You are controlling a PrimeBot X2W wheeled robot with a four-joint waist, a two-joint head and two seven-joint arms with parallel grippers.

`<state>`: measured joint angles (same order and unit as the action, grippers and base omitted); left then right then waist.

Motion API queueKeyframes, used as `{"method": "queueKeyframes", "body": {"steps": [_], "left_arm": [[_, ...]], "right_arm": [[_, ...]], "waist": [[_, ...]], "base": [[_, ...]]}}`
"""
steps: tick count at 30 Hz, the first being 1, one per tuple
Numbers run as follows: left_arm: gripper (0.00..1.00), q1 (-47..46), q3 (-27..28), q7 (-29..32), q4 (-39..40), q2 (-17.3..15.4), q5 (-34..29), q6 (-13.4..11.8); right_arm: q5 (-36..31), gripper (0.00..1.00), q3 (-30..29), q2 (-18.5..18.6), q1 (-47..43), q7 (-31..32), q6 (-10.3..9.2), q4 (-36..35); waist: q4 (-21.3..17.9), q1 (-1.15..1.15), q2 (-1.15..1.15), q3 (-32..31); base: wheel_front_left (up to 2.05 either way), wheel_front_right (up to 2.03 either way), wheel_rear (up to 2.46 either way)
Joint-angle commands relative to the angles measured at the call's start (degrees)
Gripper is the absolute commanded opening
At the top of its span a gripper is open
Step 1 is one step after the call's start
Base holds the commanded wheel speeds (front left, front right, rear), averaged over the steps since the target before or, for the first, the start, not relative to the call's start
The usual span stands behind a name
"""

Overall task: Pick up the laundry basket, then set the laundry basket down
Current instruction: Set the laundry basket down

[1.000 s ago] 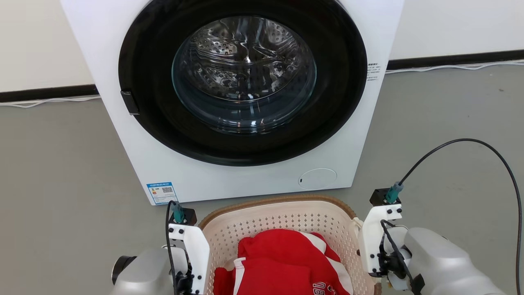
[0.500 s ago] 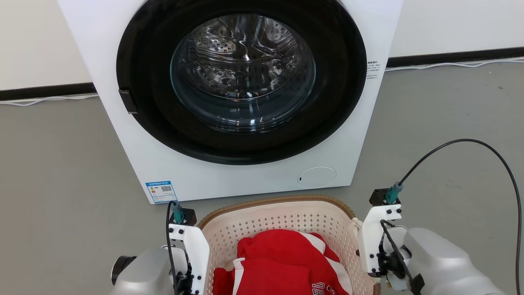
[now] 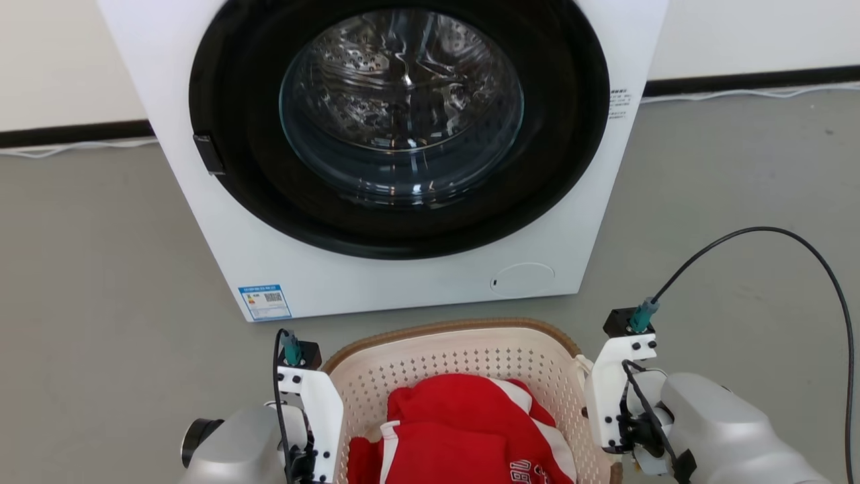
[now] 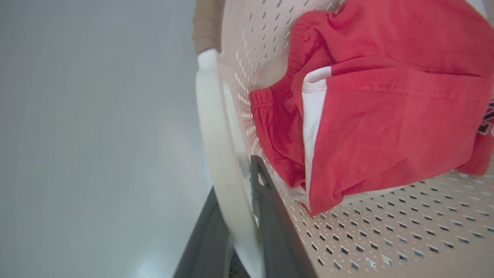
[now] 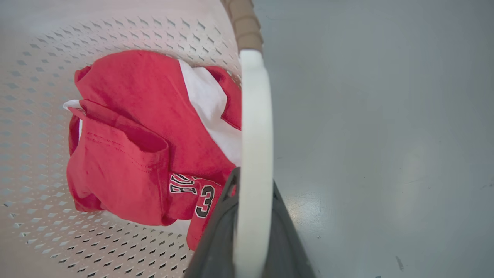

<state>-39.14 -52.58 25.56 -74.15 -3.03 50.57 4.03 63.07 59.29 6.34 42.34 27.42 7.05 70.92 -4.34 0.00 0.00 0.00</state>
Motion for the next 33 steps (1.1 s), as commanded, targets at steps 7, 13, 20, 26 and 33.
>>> {"method": "queueKeyframes", "body": {"steps": [7,13,20,26,33], "left_arm": [[0.00,-3.7,-0.1,-2.8,0.2,-1.4,-0.5,-1.5],[0.00,-7.0,-0.7,-6.7,0.3,-0.9,-1.4,-3.4],[0.00,-10.7,-1.0,-12.2,0.5,-0.5,-2.4,-6.1],[0.00,-13.1,-1.4,-15.1,0.5,-0.3,-3.1,-7.7],[0.00,-16.2,-2.0,-19.0,0.6,-0.1,-4.0,-9.2]], "right_arm": [[0.8,0.00,0.6,1.2,1.6,-4.4,0.44,-3.5],[1.4,0.00,0.6,3.3,2.7,-9.0,0.44,-6.3],[1.1,0.00,1.3,6.0,4.5,-16.4,0.44,-9.3],[1.0,0.00,2.4,7.8,5.8,-21.5,0.44,-10.6],[0.8,0.00,3.6,9.1,7.9,-27.1,0.44,-12.0]], "waist": [[0.2,0.00,0.00,3.9],[1.2,0.00,0.00,10.3],[2.2,0.00,0.00,16.5],[2.7,0.00,0.00,22.0],[3.2,0.00,0.00,28.0]], "base": [[0.00,0.00,0.00],[0.00,0.00,0.00],[0.00,0.00,0.00],[0.00,0.00,0.00],[0.00,0.00,0.00]]}}
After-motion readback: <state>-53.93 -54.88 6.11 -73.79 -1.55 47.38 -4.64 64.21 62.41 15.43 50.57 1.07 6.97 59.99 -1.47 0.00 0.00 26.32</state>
